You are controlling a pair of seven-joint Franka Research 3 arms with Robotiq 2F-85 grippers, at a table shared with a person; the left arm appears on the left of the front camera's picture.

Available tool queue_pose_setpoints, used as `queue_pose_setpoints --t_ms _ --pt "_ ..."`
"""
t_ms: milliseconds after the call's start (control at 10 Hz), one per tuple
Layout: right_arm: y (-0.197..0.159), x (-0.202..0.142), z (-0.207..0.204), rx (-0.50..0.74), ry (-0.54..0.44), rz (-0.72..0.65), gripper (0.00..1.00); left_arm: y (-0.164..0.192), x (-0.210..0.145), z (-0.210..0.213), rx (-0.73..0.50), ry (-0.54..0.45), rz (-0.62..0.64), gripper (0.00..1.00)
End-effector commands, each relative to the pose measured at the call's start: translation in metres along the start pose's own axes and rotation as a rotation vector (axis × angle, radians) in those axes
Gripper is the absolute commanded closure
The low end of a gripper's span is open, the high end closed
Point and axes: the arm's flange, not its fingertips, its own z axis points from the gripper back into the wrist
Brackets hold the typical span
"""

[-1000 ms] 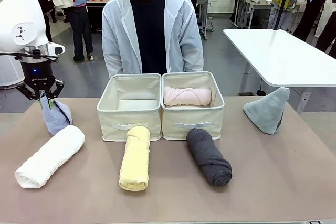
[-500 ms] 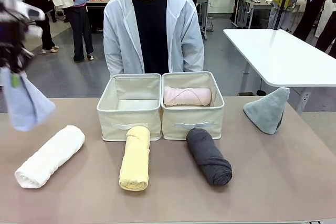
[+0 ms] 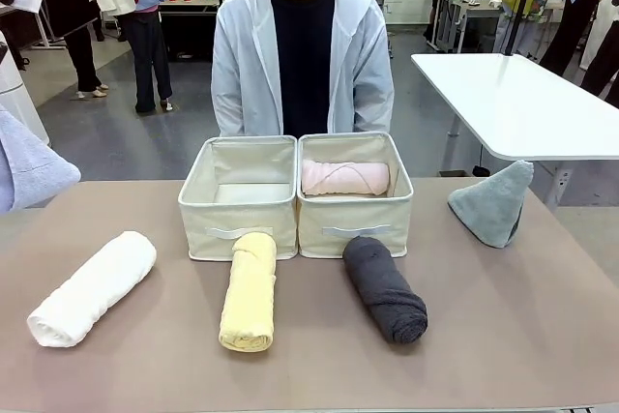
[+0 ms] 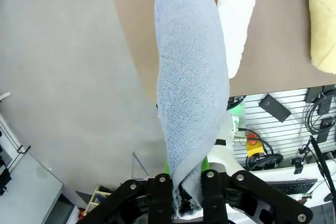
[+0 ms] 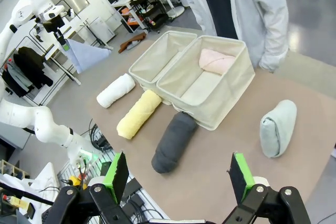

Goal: Sort the towels based on their folding style.
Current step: Pick up one triangle-folded towel and place it in the left Fabric basket.

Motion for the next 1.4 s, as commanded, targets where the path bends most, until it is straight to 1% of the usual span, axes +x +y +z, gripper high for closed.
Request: queue_pose_setpoints --t_ms 0,100,200,300,400,600,700,800,900,1000,1100,1200,1300 --pt "0.000 0.001 -0.001 0.018 -0.020 0.014 0.00 -0.004 0.001 0.002 0.012 -0.005 0.017 1.00" --pt "0.000 0.001 -0.001 0.018 -0.020 0.014 0.00 0.000 0.000 0.000 0.000 0.000 0.000 0.83" --pt "0.000 0.001 -0.001 0.018 -0.020 0.014 0.00 -0.008 -0.007 0.002 -0.020 -0.068 -0.091 0.83" --pt "0.000 0.001 -0.001 0.018 -0.020 0.014 0.00 -0.017 -0.015 0.014 -0.039 -0.131 -0.154 0.83" --pt "0.000 0.001 -0.001 0.018 -0.020 0.014 0.00 -0.028 -0.021 0.026 -0.044 -0.153 -0.217 0.83" --pt "0.000 0.001 -0.001 0.018 -0.020 0.014 0.00 -0.052 -0.029 0.045 -0.036 -0.204 -0.304 0.83" --pt "0.000 0.001 -0.001 0.018 -0.020 0.014 0.00 -0.063 -0.027 0.050 -0.037 -0.201 -0.336 0.83" --pt "0.000 0.001 -0.001 0.018 -0.020 0.014 0.00 -0.079 -0.023 0.053 -0.062 -0.208 -0.403 0.83" --pt "0.000 0.001 -0.001 0.018 -0.020 0.014 0.00 -0.089 -0.015 0.053 -0.074 -0.184 -0.450 0.83" --pt "0.000 0.001 -0.001 0.018 -0.020 0.014 0.00 -0.094 -0.010 0.050 -0.082 -0.167 -0.474 0.83" --pt "0.000 0.001 -0.001 0.018 -0.020 0.014 0.00 -0.099 -0.008 0.047 -0.084 -0.157 -0.470 0.83" --pt "0.000 0.001 -0.001 0.018 -0.020 0.014 0.00 -0.102 -0.014 0.037 0.081 -0.109 -0.492 0.83" --pt "0.000 0.001 -0.001 0.018 -0.020 0.014 0.00 -0.103 -0.011 0.040 -0.069 -0.158 -0.448 0.83"
